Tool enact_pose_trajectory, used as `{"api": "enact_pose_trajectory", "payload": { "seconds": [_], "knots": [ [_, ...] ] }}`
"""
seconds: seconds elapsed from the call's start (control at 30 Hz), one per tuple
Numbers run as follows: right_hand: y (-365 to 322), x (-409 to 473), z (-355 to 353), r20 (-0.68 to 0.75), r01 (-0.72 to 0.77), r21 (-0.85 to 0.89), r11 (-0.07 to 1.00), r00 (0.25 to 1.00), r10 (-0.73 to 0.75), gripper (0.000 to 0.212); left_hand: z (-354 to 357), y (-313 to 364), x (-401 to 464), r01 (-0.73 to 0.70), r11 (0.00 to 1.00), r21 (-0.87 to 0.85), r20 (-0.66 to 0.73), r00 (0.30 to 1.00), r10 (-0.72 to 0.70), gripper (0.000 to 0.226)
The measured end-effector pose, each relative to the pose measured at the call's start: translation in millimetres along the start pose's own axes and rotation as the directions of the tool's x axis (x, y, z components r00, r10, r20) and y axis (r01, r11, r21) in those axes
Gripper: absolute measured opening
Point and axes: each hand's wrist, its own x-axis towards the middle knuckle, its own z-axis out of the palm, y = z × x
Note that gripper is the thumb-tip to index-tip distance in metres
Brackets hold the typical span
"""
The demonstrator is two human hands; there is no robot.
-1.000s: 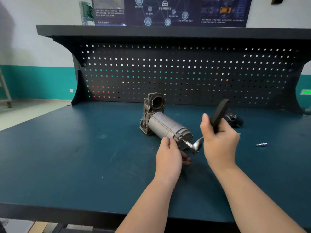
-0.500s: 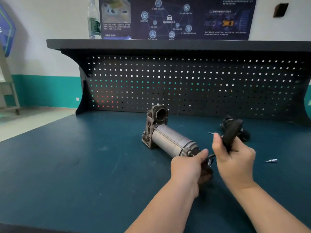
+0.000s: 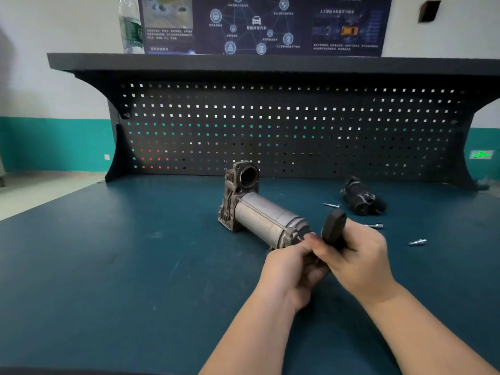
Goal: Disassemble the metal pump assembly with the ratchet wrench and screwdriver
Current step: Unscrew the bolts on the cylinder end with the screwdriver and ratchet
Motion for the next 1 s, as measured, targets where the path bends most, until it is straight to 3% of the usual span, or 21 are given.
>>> {"api": "enact_pose_trajectory", "payload": {
  "seconds": [0.17,0.2,0.27,0.3,0.33,0.4,0.43,0.47,0.5,0.53,0.6,0.67,0.7,0.77,0.8,0.87,0.9,0.93,0.97,1.0],
  "knots": [
    [1.6,-1.4,-1.4,0.041,0.040,0.007,0.999,0.998,-0.040,0.035,1.6,-2.7,-3.8,-0.004,0.996,-0.085,0.026,1.000,0.006,0.009],
    [3.1,-2.8,-1.5,0.028,0.003,-0.009,1.000,1.000,-0.002,0.039,2.5,-3.0,-4.3,-0.005,0.995,-0.096,0.034,0.999,0.009,0.011],
    [6.2,-5.1,-1.2,-0.026,-0.235,0.023,0.972,0.972,0.236,0.046,4.1,-3.3,-4.3,-0.004,0.992,-0.129,0.032,0.999,0.008,0.016],
    [9.1,-4.9,0.2,-0.062,-0.409,0.090,0.908,0.908,0.415,0.044,4.4,-3.2,-3.5,0.000,0.989,-0.147,0.021,1.000,0.003,0.016],
    [13.3,-3.2,1.9,-0.080,-0.583,0.158,0.797,0.797,0.599,0.041,4.7,-3.3,-2.7,0.004,0.987,-0.161,0.011,1.000,-0.002,0.014],
    [25.5,0.2,4.3,-0.012,-0.829,0.318,0.460,0.482,0.876,0.039,4.8,-3.2,-2.2,0.010,0.986,-0.167,0.007,1.000,-0.008,0.010],
    [29.8,1.1,4.5,0.030,-0.865,0.382,0.326,0.364,0.931,0.038,4.5,-3.3,-2.2,0.011,0.986,-0.164,0.007,1.000,-0.010,0.010],
    [31.2,0.7,3.9,0.029,-0.865,0.391,0.314,0.352,0.935,0.037,4.2,-3.5,-2.2,0.011,0.987,-0.160,0.007,1.000,-0.010,0.010],
    [28.8,-1.1,2.6,-0.013,-0.838,0.343,0.423,0.446,0.895,0.037,3.8,-3.8,-2.0,0.012,0.987,-0.160,0.006,1.000,-0.011,0.011],
    [23.8,-3.4,1.5,-0.069,-0.759,0.255,0.598,0.603,0.795,0.038,2.9,-4.3,-1.8,0.012,0.987,-0.161,0.005,1.000,-0.011,0.013],
    [13.4,-7.0,-1.5,-0.100,-0.471,0.109,0.875,0.871,0.481,0.039,0.5,-4.9,-1.7,0.010,0.989,-0.145,0.013,1.000,-0.008,0.023],
    [9.1,-8.1,-1.2,-0.064,-0.239,0.027,0.971,0.969,0.241,0.033,-1.2,-4.9,-2.2,0.004,0.993,-0.115,0.023,1.000,-0.001,0.029],
    [9.7,-7.6,-0.4,-0.053,-0.224,0.002,0.975,0.973,0.224,0.031,-1.6,-4.8,-1.9,-0.002,0.994,-0.111,0.017,1.000,0.003,0.028],
    [11.9,-6.7,0.7,-0.086,-0.419,0.076,0.905,0.901,0.425,0.033,-2.1,-4.7,-1.1,-0.012,0.993,-0.120,-0.010,1.000,0.011,0.021],
    [14.1,-5.1,1.6,-0.096,-0.585,0.168,0.793,0.791,0.604,0.034,-2.0,-4.7,-0.9,-0.013,0.992,-0.129,-0.014,1.000,0.011,0.015],
    [23.6,-1.1,2.6,-0.008,-0.848,0.347,0.401,0.426,0.905,0.034,-1.2,-5.2,-0.5,-0.005,0.990,-0.142,-0.003,1.000,0.005,0.009],
    [26.8,0.8,2.5,0.030,-0.893,0.372,0.252,0.283,0.959,0.034,-0.9,-5.8,-0.2,-0.004,0.990,-0.143,0.001,1.000,0.004,0.008],
    [26.5,1.4,2.7,0.019,-0.906,0.351,0.238,0.261,0.965,0.034,-0.7,-6.1,0.1,-0.004,0.990,-0.143,0.002,1.000,0.005,0.007],
    [24.2,-0.6,2.1,-0.039,-0.886,0.289,0.363,0.368,0.929,0.034,-0.7,-6.4,0.1,-0.005,0.990,-0.142,0.000,1.000,0.006,0.007],
    [19.1,-2.3,1.9,-0.116,-0.799,0.193,0.569,0.557,0.822,0.035,-0.9,-6.5,0.4,-0.006,0.990,-0.140,0.000,1.000,0.006,0.008]
  ]
}}
